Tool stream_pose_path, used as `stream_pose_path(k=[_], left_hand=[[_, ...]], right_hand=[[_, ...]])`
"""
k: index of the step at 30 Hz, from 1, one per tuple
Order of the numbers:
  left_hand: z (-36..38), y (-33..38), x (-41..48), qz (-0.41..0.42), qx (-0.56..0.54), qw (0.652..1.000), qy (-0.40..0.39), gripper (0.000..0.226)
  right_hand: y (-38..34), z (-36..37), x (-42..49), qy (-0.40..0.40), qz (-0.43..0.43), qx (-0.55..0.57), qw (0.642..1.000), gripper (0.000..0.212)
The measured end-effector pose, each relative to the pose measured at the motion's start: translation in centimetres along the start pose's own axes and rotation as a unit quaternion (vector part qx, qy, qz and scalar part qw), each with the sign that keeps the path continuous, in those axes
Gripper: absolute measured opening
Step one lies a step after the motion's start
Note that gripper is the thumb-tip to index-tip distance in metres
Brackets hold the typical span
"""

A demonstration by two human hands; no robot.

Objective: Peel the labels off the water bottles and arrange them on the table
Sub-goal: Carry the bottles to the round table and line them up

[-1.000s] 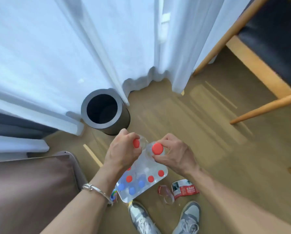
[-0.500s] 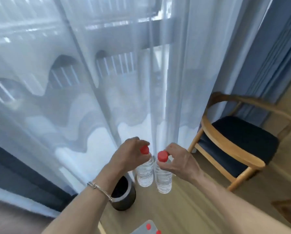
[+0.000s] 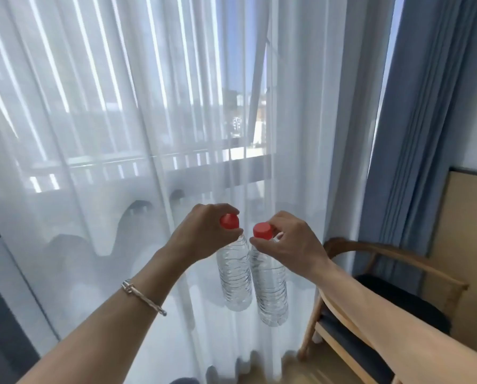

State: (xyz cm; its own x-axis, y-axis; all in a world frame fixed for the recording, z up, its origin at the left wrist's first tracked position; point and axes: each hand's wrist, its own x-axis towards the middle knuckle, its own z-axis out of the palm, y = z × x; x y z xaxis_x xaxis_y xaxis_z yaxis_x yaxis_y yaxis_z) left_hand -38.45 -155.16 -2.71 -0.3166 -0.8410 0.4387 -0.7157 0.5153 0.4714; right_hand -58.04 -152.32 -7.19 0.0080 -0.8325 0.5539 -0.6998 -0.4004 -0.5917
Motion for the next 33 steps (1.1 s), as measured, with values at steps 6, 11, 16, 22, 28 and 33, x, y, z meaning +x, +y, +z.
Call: stream_pose_path(k=[6, 11, 16, 22, 28, 33], left_hand=[[-5.3, 4.2, 1.8, 0.053, 0.017, 0.998, 0.013, 0.043], [-10.9, 5.3, 3.7, 0.057, -0.303, 0.942, 0.133, 0.120], [-1.1, 2.2, 0.4, 0.029, -0.330, 0.942, 0.043, 0.070], [-2.5, 4.6, 2.3, 0.022, -0.399, 0.913, 0.080, 0.067], [-3.1, 5.6, 0.9, 0.053, -0.427, 0.900, 0.070, 0.049], [-3.0, 5.7, -0.3, 0.029, -0.471, 0.882, 0.004, 0.068]], right_hand=[[-4.1, -3.9, 2.7, 0.017, -0.040, 0.042, 0.998, 0.021], [-6.9, -9.6, 7.4, -0.008, -0.038, 0.336, 0.941, 0.081], [-3.3, -0.3, 0.9, -0.020, 0.066, 0.396, 0.916, 0.049], [-4.1, -3.0, 3.7, 0.012, 0.066, 0.373, 0.926, 0.044], [-6.1, -5.2, 1.9, -0.003, 0.026, 0.355, 0.934, 0.046], [-7.8, -6.4, -0.1, -0.030, 0.064, 0.408, 0.910, 0.034]])
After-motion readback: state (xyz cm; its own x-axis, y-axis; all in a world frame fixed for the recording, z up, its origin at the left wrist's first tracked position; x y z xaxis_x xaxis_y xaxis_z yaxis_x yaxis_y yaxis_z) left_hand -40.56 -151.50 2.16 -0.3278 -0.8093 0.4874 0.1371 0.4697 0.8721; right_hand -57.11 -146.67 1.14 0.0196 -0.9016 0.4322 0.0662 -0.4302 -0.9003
